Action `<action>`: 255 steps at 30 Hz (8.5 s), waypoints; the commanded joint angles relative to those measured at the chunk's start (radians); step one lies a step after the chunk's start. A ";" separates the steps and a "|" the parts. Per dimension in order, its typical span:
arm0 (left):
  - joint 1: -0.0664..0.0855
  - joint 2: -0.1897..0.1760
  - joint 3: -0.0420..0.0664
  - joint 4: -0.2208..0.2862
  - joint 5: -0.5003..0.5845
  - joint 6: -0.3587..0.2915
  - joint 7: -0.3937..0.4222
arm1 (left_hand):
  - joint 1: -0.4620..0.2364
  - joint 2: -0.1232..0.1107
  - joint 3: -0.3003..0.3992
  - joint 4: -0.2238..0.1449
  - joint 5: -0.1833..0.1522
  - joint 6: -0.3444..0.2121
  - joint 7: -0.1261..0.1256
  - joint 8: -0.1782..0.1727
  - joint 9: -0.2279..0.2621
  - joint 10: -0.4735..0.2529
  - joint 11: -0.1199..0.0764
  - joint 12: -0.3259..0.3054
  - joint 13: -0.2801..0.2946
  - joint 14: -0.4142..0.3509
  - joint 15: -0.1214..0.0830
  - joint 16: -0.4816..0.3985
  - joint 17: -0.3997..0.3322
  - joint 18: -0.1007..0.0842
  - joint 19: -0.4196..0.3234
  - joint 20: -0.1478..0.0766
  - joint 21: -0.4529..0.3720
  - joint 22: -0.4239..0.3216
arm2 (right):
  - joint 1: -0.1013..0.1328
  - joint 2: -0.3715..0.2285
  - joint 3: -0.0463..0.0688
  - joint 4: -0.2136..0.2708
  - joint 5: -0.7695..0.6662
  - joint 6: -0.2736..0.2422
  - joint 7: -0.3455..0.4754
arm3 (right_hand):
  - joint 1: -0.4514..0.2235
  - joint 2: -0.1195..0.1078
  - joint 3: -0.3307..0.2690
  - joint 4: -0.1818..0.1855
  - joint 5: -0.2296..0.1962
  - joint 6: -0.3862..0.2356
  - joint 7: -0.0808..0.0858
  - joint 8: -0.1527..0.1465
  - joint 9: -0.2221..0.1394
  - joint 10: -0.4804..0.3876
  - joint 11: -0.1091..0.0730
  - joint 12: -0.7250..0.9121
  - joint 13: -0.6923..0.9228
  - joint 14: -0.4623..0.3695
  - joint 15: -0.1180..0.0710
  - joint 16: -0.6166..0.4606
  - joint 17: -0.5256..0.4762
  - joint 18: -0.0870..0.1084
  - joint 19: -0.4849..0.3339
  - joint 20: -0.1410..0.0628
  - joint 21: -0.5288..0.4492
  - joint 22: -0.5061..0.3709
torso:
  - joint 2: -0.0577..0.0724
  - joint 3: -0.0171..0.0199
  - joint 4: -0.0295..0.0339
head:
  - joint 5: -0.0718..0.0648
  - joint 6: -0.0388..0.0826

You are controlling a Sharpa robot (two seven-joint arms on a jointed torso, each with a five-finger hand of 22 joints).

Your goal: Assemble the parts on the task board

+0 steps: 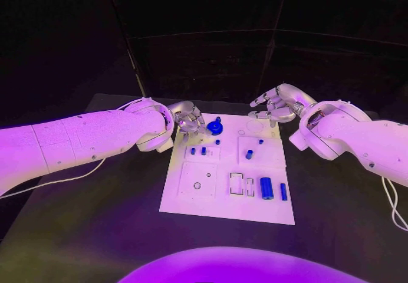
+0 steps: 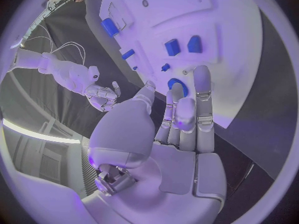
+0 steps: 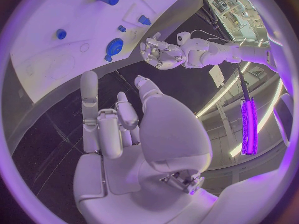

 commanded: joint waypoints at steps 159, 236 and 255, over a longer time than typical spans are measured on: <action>-0.051 0.085 0.052 -0.174 -0.425 0.182 0.245 | 0.119 -0.049 0.352 -0.274 0.000 0.399 -0.005 -0.404 -0.451 0.214 0.004 -0.504 -0.524 0.174 -0.007 0.204 0.137 -0.018 0.205 0.001 0.258 0.261 | 0.001 0.016 0.001 -0.008 0.002 -0.002 0.012 | 0.007 0.011 0.000 0.008 0.008 -0.005 0.001 0.003 -0.001 -0.009 0.001 -0.002 0.000 0.047 -0.006 -0.004 0.000 0.013 -0.005 0.000 -0.008 -0.002 | 0.000 -0.0005 0.0009 | -0.009 0.004; -0.040 -0.070 0.051 -0.136 0.548 0.003 0.536 | 0.003 -0.124 0.263 -0.219 0.000 0.319 0.050 -0.480 -0.496 0.117 0.056 -0.580 -0.524 0.039 0.037 0.000 -0.201 0.021 0.068 0.038 -0.016 0.031 | -0.018 -0.041 0.000 -0.034 -0.461 0.135 -0.033 | 0.136 -0.046 0.211 -0.055 -0.114 0.115 -0.007 0.033 -0.002 -0.242 0.002 -0.891 -0.848 0.012 -0.010 -0.157 -0.208 0.013 0.000 -0.008 -0.060 -0.042 | -0.001 -0.0010 0.0005 | -0.104 0.027; -0.044 -0.096 0.049 -0.044 0.953 0.061 0.670 | 0.018 -0.085 0.156 -0.174 0.000 0.322 0.051 -0.462 -0.493 0.113 0.056 -0.538 -0.514 -0.047 0.040 -0.104 -0.371 0.026 0.042 0.049 -0.084 -0.017 | -0.069 -0.012 0.000 -0.031 -0.593 0.168 -0.110 | 0.083 -0.077 0.241 -0.034 -0.181 0.107 0.006 0.011 -0.002 -0.231 0.025 -1.050 -0.978 0.016 0.007 -0.155 -0.199 0.014 0.004 0.008 -0.065 -0.048 | 0.001 -0.0012 -0.0027 | -0.110 0.032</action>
